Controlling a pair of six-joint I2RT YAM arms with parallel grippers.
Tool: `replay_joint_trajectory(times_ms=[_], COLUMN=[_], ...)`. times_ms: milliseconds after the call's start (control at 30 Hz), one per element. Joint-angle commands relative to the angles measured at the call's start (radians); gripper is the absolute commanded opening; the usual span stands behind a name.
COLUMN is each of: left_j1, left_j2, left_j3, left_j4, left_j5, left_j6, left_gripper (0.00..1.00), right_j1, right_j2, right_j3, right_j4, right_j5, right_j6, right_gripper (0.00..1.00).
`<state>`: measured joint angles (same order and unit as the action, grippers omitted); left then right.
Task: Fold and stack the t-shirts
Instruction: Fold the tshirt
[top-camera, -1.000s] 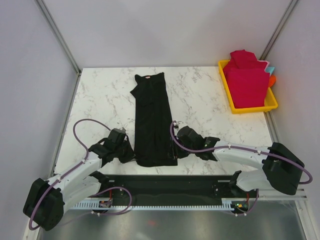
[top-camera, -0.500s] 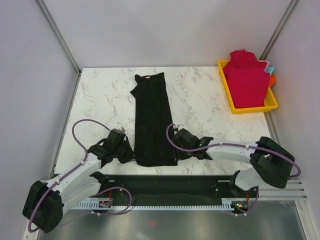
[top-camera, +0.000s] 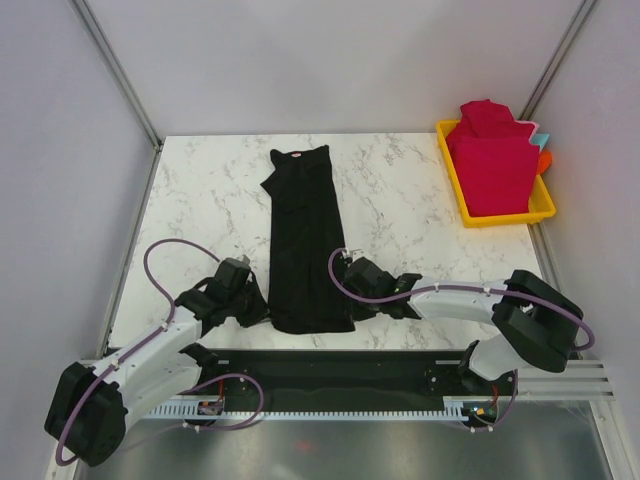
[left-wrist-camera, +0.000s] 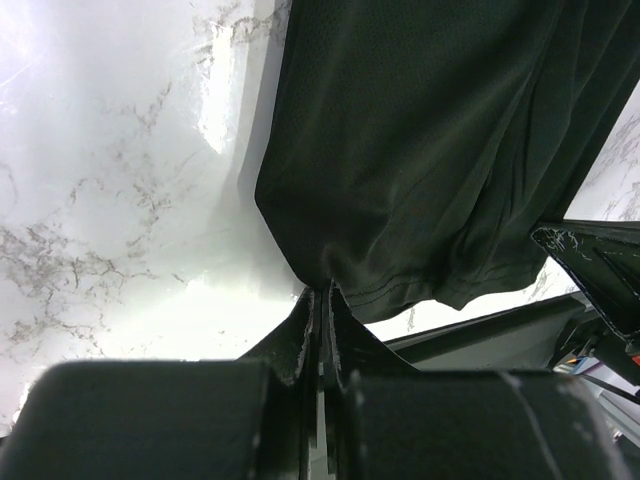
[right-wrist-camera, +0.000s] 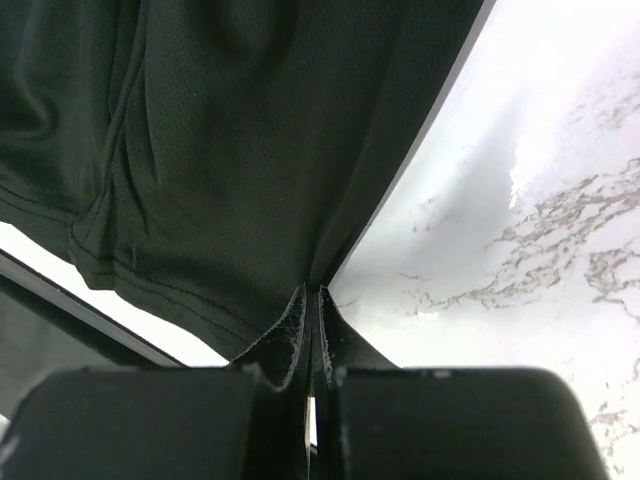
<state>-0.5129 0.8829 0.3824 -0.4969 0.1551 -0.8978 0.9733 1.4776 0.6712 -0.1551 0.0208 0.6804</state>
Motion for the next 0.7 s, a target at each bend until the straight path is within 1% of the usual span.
replay_joint_trajectory(times_ms=[0,133,267,400,467,533,567,667], left_j1=[-0.003,0.001,0.02,0.085,0.123,0.154,0.184,0.229], left_j2=[0.008,0.045,0.125,0.212,0.272,0.309,0.338,0.379], left_j3=[0.056,0.131,0.213,0.285,0.328,0.366,0.377,0.403], left_j4=[0.001,0.001,-0.002,0.001,0.011,0.017,0.024,0.087], left_j5=[-0.02,-0.032,-0.052,-0.066,-0.066,-0.055,-0.049,-0.029], left_j6=[-0.027,-0.038,-0.036,-0.044,-0.041,-0.039,-0.041,-0.05], left_gripper=[0.02,0.02,0.02,0.02,0.02,0.02,0.02,0.02], right_j1=[-0.002,-0.03,-0.114,-0.185,-0.218,-0.235,-0.255,-0.287], right_j2=[-0.034,-0.017,0.016,0.088,0.128,0.156,0.182,0.232], right_j3=[0.065,0.131,0.191,0.26,0.303,0.356,0.373,0.447], right_j4=[-0.044,-0.073,-0.09,-0.093,-0.093,-0.1,-0.103,-0.11], right_j5=[0.013,0.013,-0.007,-0.018,-0.051,-0.055,-0.056,-0.055], right_j6=[-0.002,-0.016,-0.039,-0.065,-0.074,-0.078,-0.079,-0.081], right_gripper=[0.0,0.0,0.0,0.0,0.0,0.0,0.0,0.0])
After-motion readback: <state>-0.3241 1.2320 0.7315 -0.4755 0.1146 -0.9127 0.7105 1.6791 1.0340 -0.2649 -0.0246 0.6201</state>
